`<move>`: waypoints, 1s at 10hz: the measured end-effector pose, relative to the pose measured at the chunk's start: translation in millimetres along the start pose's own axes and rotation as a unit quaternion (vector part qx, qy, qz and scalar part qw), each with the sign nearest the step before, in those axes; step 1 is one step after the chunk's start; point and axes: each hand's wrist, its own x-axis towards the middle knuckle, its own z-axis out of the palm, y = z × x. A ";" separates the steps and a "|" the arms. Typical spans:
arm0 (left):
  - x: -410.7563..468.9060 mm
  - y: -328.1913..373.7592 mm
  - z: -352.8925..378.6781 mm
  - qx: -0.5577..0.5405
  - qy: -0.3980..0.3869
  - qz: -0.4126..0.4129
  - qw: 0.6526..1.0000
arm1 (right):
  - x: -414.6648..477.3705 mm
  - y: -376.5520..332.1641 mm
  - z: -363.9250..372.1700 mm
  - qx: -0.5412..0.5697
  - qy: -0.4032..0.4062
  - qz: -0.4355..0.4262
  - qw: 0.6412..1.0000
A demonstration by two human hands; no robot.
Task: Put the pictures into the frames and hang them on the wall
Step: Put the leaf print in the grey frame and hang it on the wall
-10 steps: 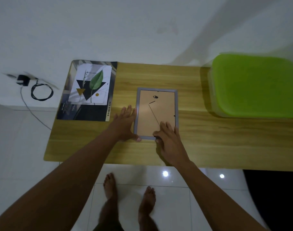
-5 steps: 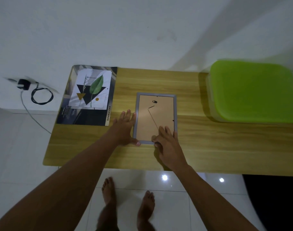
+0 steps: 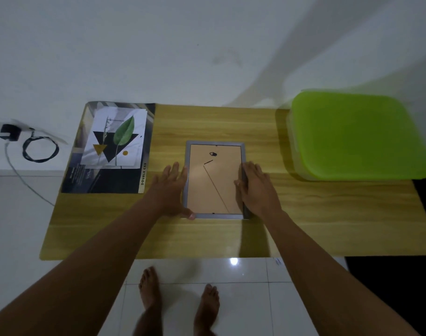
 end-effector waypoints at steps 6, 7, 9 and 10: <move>1.5 -2.8 0.3 -0.024 -0.019 0.000 1.000 | 3.8 -7.2 -3.4 -0.032 -0.027 0.021 0.999; 1.2 -2.6 0.2 -0.023 -0.020 -0.001 1.000 | 3.6 -8.8 -4.4 -0.039 -0.029 0.020 0.999; -0.3 -2.1 -1.3 -0.024 -0.021 -0.002 0.999 | 3.8 -9.9 -4.0 -0.047 -0.044 0.023 0.998; -1.3 -1.1 -2.4 -0.023 -0.020 -0.003 1.000 | 3.6 -9.6 -4.6 -0.034 -0.046 0.025 0.998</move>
